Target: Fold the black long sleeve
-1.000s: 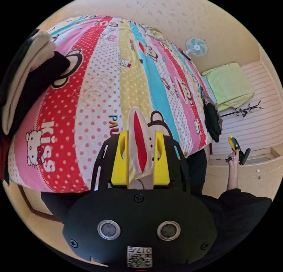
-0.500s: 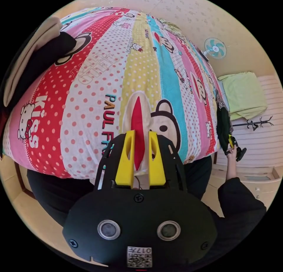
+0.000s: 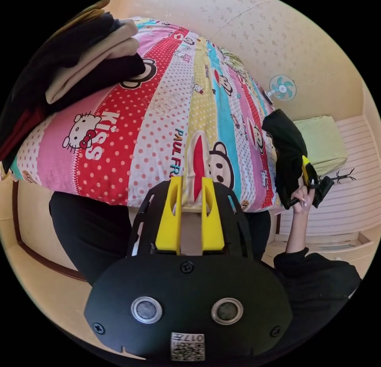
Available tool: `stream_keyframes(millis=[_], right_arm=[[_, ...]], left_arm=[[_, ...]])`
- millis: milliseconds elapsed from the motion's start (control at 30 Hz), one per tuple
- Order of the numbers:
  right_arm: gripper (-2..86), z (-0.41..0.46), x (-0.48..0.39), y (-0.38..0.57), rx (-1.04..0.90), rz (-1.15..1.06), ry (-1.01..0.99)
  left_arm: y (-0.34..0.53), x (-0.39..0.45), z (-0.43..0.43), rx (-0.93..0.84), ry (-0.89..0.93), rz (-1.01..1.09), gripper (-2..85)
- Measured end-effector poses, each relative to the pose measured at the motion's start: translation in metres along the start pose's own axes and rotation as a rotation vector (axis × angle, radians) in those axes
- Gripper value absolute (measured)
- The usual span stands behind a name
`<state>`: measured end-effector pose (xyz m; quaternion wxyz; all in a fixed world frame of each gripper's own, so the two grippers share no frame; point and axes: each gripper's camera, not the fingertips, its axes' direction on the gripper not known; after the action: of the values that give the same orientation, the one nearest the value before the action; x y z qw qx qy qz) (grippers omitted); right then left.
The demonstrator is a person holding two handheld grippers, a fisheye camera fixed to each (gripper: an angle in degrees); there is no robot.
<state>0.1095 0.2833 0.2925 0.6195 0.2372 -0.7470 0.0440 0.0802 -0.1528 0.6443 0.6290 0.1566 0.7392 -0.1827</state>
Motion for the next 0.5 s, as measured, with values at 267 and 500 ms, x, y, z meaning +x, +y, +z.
stream_keyframes(millis=[267,500], right_arm=[[7.5,0.096,-0.038,0.042,-0.31,-0.009,0.209],[5.6,0.077,0.107,0.011,-0.599,0.339,0.779]], left_arm=[[-0.002,0.001,0.001,0.041,0.049,-0.005,10.0],[-0.04,0.042,0.019,0.057,-0.037,0.115,10.7]])
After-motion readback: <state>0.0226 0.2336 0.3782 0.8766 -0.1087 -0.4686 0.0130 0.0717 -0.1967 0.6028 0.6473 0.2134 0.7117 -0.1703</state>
